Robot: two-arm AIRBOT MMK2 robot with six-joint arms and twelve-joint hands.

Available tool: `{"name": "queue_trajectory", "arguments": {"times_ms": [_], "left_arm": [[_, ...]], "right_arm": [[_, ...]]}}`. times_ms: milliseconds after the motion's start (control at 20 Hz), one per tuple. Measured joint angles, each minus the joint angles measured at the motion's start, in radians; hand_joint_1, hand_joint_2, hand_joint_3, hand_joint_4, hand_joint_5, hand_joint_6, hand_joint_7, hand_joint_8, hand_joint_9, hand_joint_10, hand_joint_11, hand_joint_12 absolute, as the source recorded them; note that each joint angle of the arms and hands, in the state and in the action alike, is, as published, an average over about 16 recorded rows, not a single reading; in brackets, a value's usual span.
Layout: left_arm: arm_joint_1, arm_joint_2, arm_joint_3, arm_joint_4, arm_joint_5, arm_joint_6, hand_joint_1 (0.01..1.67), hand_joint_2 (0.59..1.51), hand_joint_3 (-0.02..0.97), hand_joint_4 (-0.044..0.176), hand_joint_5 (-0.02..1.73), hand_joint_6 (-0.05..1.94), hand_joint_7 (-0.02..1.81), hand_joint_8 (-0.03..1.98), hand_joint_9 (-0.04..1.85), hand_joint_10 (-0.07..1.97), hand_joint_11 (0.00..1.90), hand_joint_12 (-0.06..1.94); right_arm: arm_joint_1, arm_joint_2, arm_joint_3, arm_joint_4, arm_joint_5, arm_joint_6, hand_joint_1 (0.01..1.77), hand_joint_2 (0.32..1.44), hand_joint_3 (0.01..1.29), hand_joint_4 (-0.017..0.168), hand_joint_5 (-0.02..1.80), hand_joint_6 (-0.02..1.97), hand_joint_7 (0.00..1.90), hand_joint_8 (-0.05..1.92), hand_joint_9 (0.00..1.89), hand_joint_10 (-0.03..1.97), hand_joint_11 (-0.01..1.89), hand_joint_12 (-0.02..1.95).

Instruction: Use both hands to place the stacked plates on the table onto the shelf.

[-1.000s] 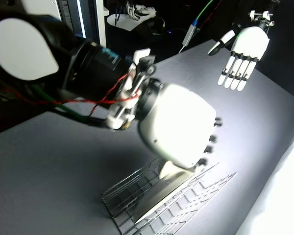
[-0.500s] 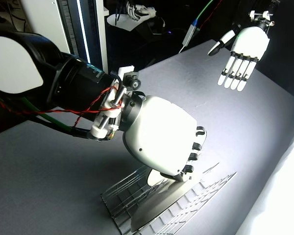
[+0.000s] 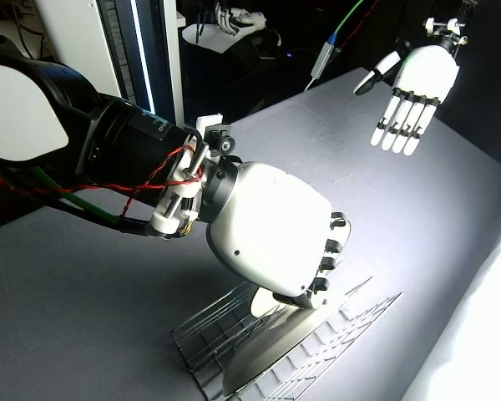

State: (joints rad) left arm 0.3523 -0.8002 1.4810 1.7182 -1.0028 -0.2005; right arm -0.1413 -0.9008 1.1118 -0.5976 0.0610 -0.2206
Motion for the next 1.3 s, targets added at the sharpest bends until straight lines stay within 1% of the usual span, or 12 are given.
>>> {"name": "queue_trajectory", "arguments": {"times_ms": [250, 500, 650, 750, 900, 1050, 1150, 1300], "left_arm": [[0.001, 0.000, -0.004, 0.000, -0.002, -0.001, 0.02, 1.077, 0.020, 0.000, 0.05, 0.01, 0.04, 0.00, 0.03, 0.01, 0.02, 0.01], [0.006, 0.000, -0.012, 0.001, -0.003, -0.002, 0.02, 1.078, 0.020, 0.000, 0.05, 0.01, 0.04, 0.00, 0.03, 0.01, 0.02, 0.01], [0.010, -0.001, -0.022, 0.001, -0.005, -0.003, 0.02, 1.078, 0.020, 0.000, 0.05, 0.01, 0.04, 0.00, 0.03, 0.01, 0.02, 0.01], [0.012, -0.001, -0.027, 0.001, -0.006, -0.003, 0.02, 1.079, 0.019, 0.000, 0.04, 0.01, 0.04, 0.00, 0.03, 0.01, 0.02, 0.01], [0.016, -0.001, -0.034, 0.001, -0.006, -0.004, 0.02, 1.080, 0.019, 0.000, 0.04, 0.01, 0.04, 0.00, 0.02, 0.01, 0.02, 0.01], [0.020, -0.002, -0.040, 0.002, -0.006, -0.004, 0.02, 1.081, 0.019, 0.000, 0.04, 0.01, 0.04, 0.00, 0.02, 0.01, 0.02, 0.01], [0.022, -0.002, -0.045, 0.002, -0.006, -0.004, 0.02, 1.082, 0.019, 0.000, 0.05, 0.01, 0.04, 0.00, 0.03, 0.01, 0.03, 0.01], [0.026, -0.002, -0.051, 0.002, -0.006, -0.004, 0.02, 1.082, 0.020, -0.001, 0.05, 0.01, 0.04, 0.00, 0.03, 0.01, 0.03, 0.01]], "right_arm": [[-0.005, 0.002, -0.001, -0.027, 0.011, -0.003, 1.26, 1.03, 0.01, -0.008, 0.78, 0.59, 0.91, 0.54, 0.83, 0.68, 0.60, 1.23], [0.005, 0.002, -0.003, -0.061, 0.024, -0.007, 1.18, 1.06, 0.01, -0.005, 0.69, 0.30, 0.80, 0.26, 0.75, 0.37, 0.43, 1.25], [0.016, 0.002, -0.005, -0.096, 0.046, -0.009, 1.13, 1.08, 0.01, -0.003, 0.63, 0.12, 0.74, 0.09, 0.70, 0.17, 0.33, 1.26], [0.025, 0.002, -0.007, -0.123, 0.071, -0.010, 1.11, 1.09, 0.01, -0.001, 0.62, 0.04, 0.71, 0.01, 0.68, 0.08, 0.28, 1.26], [0.039, 0.002, -0.009, -0.170, 0.120, -0.015, 1.11, 1.09, 0.01, 0.001, 0.61, 0.02, 0.70, 0.02, 0.68, 0.07, 0.25, 1.25], [0.049, 0.002, -0.010, -0.226, 0.194, -0.023, 1.11, 1.10, 0.02, 0.003, 0.61, 0.02, 0.69, 0.02, 0.68, 0.06, 0.23, 1.25], [0.047, 0.002, -0.010, -0.270, 0.259, -0.032, 1.12, 1.10, 0.01, 0.003, 0.61, 0.02, 0.69, 0.02, 0.68, 0.06, 0.23, 1.26], [0.038, 0.002, -0.007, -0.334, 0.374, -0.049, 1.12, 1.10, 0.01, 0.004, 0.61, 0.02, 0.69, 0.02, 0.68, 0.05, 0.22, 1.26]]}}
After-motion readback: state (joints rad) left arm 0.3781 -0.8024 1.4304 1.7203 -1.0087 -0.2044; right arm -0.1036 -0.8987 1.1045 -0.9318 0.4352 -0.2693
